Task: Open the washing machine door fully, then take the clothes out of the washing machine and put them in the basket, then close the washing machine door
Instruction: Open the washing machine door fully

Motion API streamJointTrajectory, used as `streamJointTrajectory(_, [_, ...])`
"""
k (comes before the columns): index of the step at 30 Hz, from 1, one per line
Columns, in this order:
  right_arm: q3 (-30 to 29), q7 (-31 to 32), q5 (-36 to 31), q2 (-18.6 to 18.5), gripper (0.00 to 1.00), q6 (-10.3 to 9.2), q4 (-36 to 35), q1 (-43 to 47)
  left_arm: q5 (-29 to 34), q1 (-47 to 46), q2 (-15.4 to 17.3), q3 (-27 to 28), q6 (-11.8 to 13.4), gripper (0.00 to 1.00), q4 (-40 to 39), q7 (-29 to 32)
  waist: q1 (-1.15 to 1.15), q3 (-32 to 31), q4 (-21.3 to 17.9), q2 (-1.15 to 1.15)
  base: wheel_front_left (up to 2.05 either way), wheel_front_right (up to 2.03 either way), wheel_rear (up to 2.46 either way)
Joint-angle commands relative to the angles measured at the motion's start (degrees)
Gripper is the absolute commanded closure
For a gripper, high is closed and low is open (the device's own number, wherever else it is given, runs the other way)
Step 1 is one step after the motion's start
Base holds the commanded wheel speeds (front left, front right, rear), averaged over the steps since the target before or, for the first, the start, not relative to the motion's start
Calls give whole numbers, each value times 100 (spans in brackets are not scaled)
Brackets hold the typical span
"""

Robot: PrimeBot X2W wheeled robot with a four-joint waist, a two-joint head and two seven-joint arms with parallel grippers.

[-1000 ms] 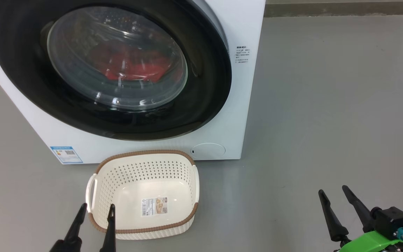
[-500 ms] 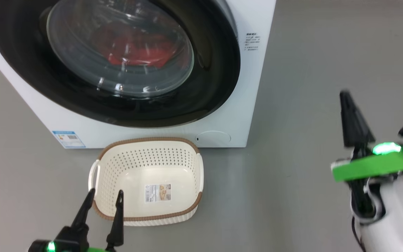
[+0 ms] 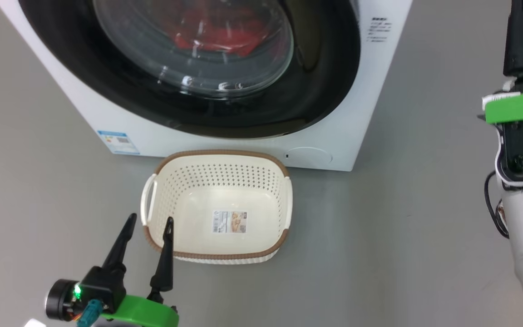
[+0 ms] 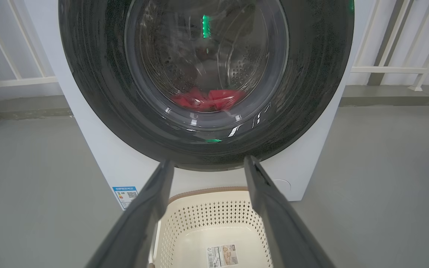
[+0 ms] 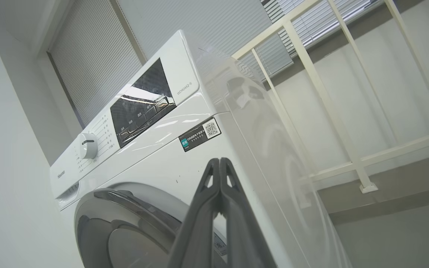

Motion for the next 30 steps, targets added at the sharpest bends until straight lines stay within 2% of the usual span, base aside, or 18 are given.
streamJointTrajectory(1, [276, -26, 331, -21, 100, 9, -55, -241, -78, -220, 87, 127, 65, 0, -107, -70, 0, 178, 192, 0, 0, 0, 0])
streamJointTrajectory(5, [603, 95, 1375, -292, 100, 9, 411, -692, -121, -332, 87, 9, 70, 0, -84, -70, 0, 308, 351, 0, 0, 0, 0])
streamJointTrajectory(9, [1031, 419, 2076, -692, 100, 9, 805, -1139, -170, -439, 87, -123, 78, 0, -74, -70, 0, 459, 507, 0, 0, 0, 0])
streamJointTrajectory(11, [1287, 836, 2594, -893, 100, 9, 1056, -1418, -207, -518, 87, -199, 81, 0, -60, -70, 0, 566, 616, 0, 0, 0, 0])
streamJointTrajectory(14, [1531, 1311, 2978, -1089, 100, 9, 1276, -1651, -242, -590, 87, -279, 84, 0, -55, -70, 0, 674, 727, 0, 0, 0, 0])
streamJointTrajectory(21, [1687, 2344, 3916, -1252, 100, 9, 1661, -2032, -317, -703, 87, -409, 112, 0, -42, -70, 0, 874, 910, 0, 0, 0, 0])
streamJointTrajectory(30, [1619, 3712, 4731, -1199, 100, 9, 2383, -2502, -410, -839, 87, -521, 137, 0, -47, -70, 0, 1124, 1032, 0, 0, 0, 0])
